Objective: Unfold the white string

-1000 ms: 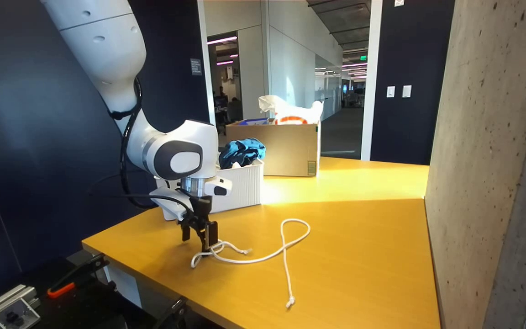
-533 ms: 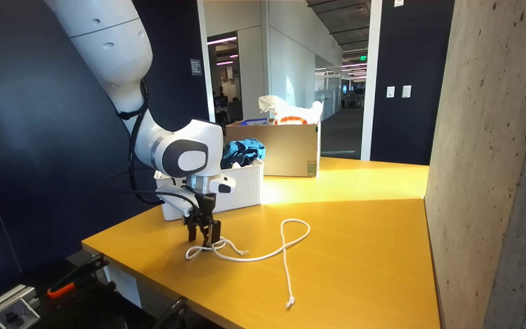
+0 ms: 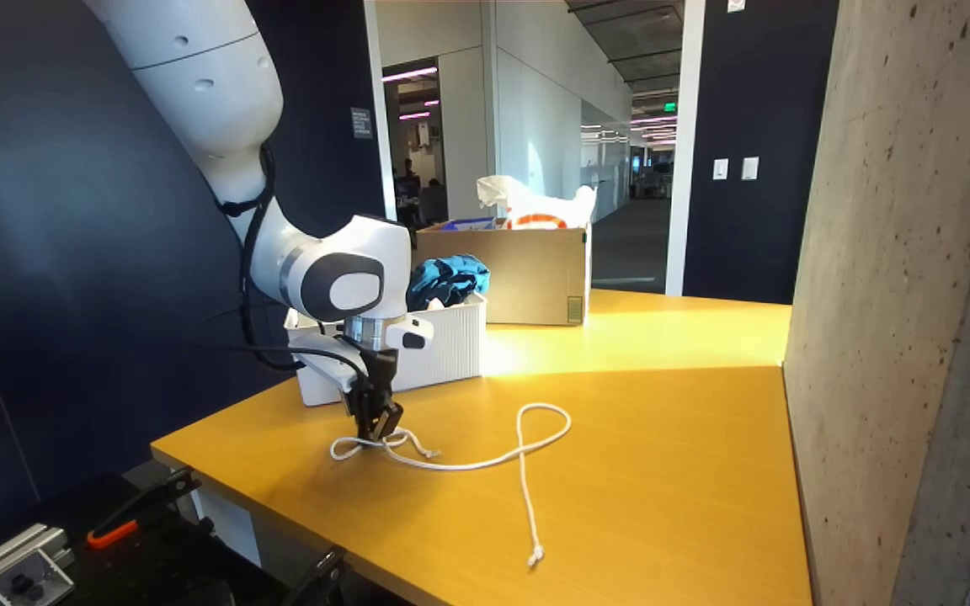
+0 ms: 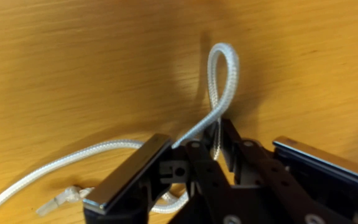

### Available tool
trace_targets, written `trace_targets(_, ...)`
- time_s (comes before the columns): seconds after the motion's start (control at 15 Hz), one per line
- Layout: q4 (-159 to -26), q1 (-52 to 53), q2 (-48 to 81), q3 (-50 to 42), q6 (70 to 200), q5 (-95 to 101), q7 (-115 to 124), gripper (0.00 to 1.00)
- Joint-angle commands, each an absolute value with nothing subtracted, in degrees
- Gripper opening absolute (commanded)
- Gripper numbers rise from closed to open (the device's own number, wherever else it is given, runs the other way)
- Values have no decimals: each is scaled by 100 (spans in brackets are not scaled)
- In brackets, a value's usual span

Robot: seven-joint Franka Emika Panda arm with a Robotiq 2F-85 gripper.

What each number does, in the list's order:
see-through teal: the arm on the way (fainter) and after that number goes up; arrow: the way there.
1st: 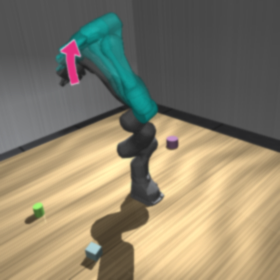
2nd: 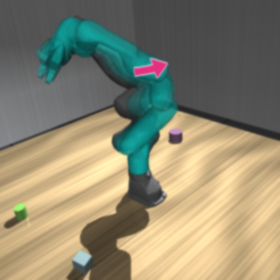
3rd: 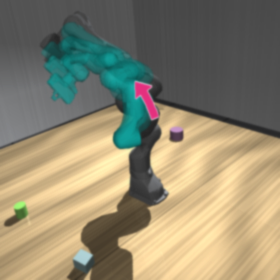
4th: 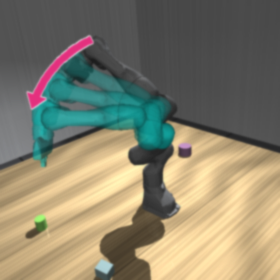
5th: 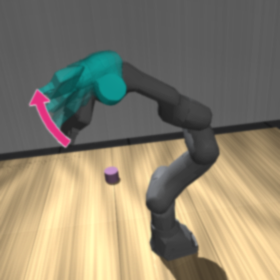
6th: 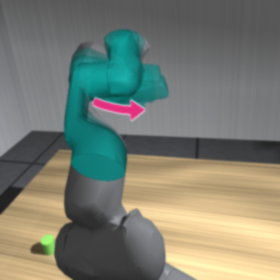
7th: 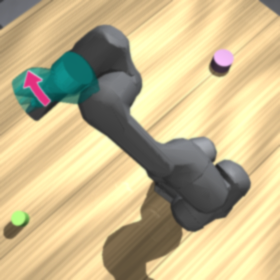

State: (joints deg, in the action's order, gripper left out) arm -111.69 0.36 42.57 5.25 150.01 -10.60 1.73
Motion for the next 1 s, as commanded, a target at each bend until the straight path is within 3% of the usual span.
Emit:
trace_targets(0.0, -11215, -69, 4294, 610, 15251, -1129, 82, 1)
trace_targets(0.53, -11946, -16, 3819, 602, 16001, -1112, 187, 2)
trace_targets(0.93, -11787, -106, 3891, 716, 16208, -1078, 66, 2)
